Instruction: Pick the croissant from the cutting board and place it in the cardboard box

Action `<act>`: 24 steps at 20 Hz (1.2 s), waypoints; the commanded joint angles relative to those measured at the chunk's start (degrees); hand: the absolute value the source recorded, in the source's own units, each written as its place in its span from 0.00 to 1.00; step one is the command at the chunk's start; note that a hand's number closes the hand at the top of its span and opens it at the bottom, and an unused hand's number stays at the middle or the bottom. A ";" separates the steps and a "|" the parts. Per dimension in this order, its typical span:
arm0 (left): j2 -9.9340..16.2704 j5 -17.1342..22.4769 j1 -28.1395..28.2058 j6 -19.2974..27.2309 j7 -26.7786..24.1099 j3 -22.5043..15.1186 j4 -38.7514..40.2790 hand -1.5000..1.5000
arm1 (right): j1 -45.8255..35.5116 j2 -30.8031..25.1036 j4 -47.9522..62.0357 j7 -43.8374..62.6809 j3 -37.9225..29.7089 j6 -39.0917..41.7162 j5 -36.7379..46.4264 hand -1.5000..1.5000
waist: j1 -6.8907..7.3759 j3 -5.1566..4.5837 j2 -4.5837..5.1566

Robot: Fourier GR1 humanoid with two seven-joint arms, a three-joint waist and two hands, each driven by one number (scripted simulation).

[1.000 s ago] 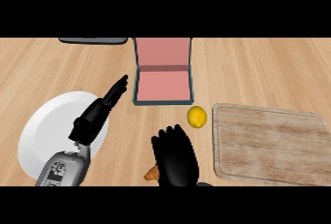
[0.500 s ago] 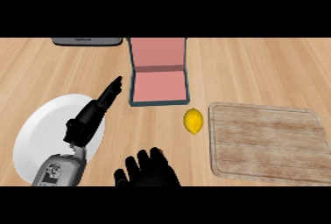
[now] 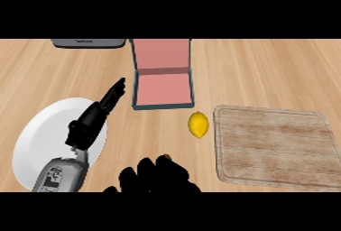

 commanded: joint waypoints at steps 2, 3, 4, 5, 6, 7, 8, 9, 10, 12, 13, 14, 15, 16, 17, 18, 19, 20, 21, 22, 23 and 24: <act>-0.90 -0.28 -0.27 0.39 1.36 -0.44 -0.35 0.50 | -4.31 0.72 -1.70 9.27 -7.96 4.84 -1.84 1.00 | -0.57 0.03 0.04; -0.56 -0.91 -0.01 0.20 -0.08 -0.61 0.31 0.50 | -6.57 0.72 0.60 10.25 -7.11 4.17 -2.52 1.00 | -0.32 0.01 0.07; -0.39 0.71 -0.22 -0.08 3.51 0.28 -2.80 0.50 | -7.76 0.72 1.98 9.69 -9.99 5.63 -3.64 1.00 | -0.02 0.02 -0.04; -0.91 -0.13 2.01 0.20 0.12 -0.63 -2.01 0.50 | -7.17 0.72 3.80 8.47 -9.78 3.04 -2.10 1.00 | -0.01 0.02 0.11; -1.59 -1.11 2.11 0.90 1.24 -1.56 -1.98 0.50 | -8.61 0.72 2.88 9.62 -10.98 4.89 -3.44 1.00 | -0.13 0.02 0.05; 0.78 0.98 1.79 -1.66 -1.55 0.92 -0.01 0.50 | -9.87 0.72 6.38 7.86 -12.29 3.00 -3.15 1.00 | 0.01 0.00 0.21; 0.73 0.65 -0.94 -1.23 -0.37 1.26 -0.02 0.50 | -13.00 0.72 6.26 7.19 -18.11 4.88 -6.97 1.00 | -0.06 -0.01 0.22; -0.97 -0.34 -0.27 0.31 -0.02 0.13 -0.39 0.50 | -12.55 0.72 7.33 6.91 -17.14 3.99 -6.26 1.00 | -0.11 0.03 0.21; -0.06 -0.24 0.61 -0.20 -2.06 0.95 1.15 0.50 | -16.14 0.73 11.32 5.08 -20.34 3.69 -7.88 1.00 | 0.20 -0.01 0.32; -0.75 -0.72 -1.54 0.16 1.66 0.04 -1.06 0.50 | -14.66 0.73 15.64 -1.47 -25.00 1.78 -7.95 1.00 | 0.12 0.06 0.45; -3.10 -2.62 -2.40 1.91 -1.40 -1.30 3.74 0.50 | -14.31 0.73 14.96 -1.67 -25.23 2.51 -8.74 1.00 | -0.39 0.06 0.49; 0.17 -1.21 0.91 -0.78 -2.27 0.13 1.19 0.50 | -20.24 0.74 18.30 2.15 -24.13 0.66 -10.44 1.00 | 0.44 0.02 0.33; -0.11 -0.08 0.68 -1.31 -1.07 0.37 -0.07 0.50 | -17.77 0.74 21.35 -1.08 -24.59 -2.06 -8.73 1.00 | 0.45 0.05 0.40; -1.13 -1.68 -2.24 0.52 -0.56 0.07 1.08 0.50 | -20.18 0.74 24.47 -2.73 -27.56 -3.56 -9.47 1.00 | 0.45 0.04 0.51; -1.13 -0.78 0.33 -0.38 -0.59 -0.03 0.09 0.50 | -20.69 0.74 21.66 -0.50 -26.73 -1.52 -10.10 1.00 | 0.22 0.06 0.32; 0.24 -0.18 -0.16 -1.01 2.20 0.94 -2.07 0.50 | -21.75 0.75 23.73 -1.35 -29.23 -2.03 -9.93 1.00 | 0.41 0.07 0.31; -0.40 0.83 -0.86 -1.51 1.54 1.27 -1.40 0.50 | -19.09 0.75 23.92 -2.43 -27.19 -3.70 -8.17 1.00 | 0.13 0.07 0.34; -1.86 -2.05 -4.61 1.06 0.74 0.70 3.78 0.50 | -21.52 0.75 30.17 -4.09 -27.55 -6.80 -8.48 1.00 | 0.18 0.04 0.59; -3.43 -2.61 -1.94 1.79 0.48 -1.20 1.45 0.50 | -19.96 0.75 30.52 -3.44 -24.95 -7.83 -7.10 1.00 | 0.26 0.05 0.45; -2.09 -1.99 -2.36 0.69 -0.41 0.18 2.37 0.50 | -19.28 0.75 29.11 -5.54 -28.23 -5.04 -6.80 1.00 | -0.09 0.07 0.41; -2.51 -2.58 -2.33 1.40 2.11 -0.52 0.38 0.50 | -19.88 0.75 33.53 -8.19 -28.77 -6.70 -3.93 1.00 | 0.12 0.08 0.45; -0.85 -0.77 -3.76 -0.42 1.24 1.56 0.87 0.50 | -22.74 0.75 35.89 -7.18 -29.53 -6.53 -4.19 1.00 | 0.24 0.06 0.46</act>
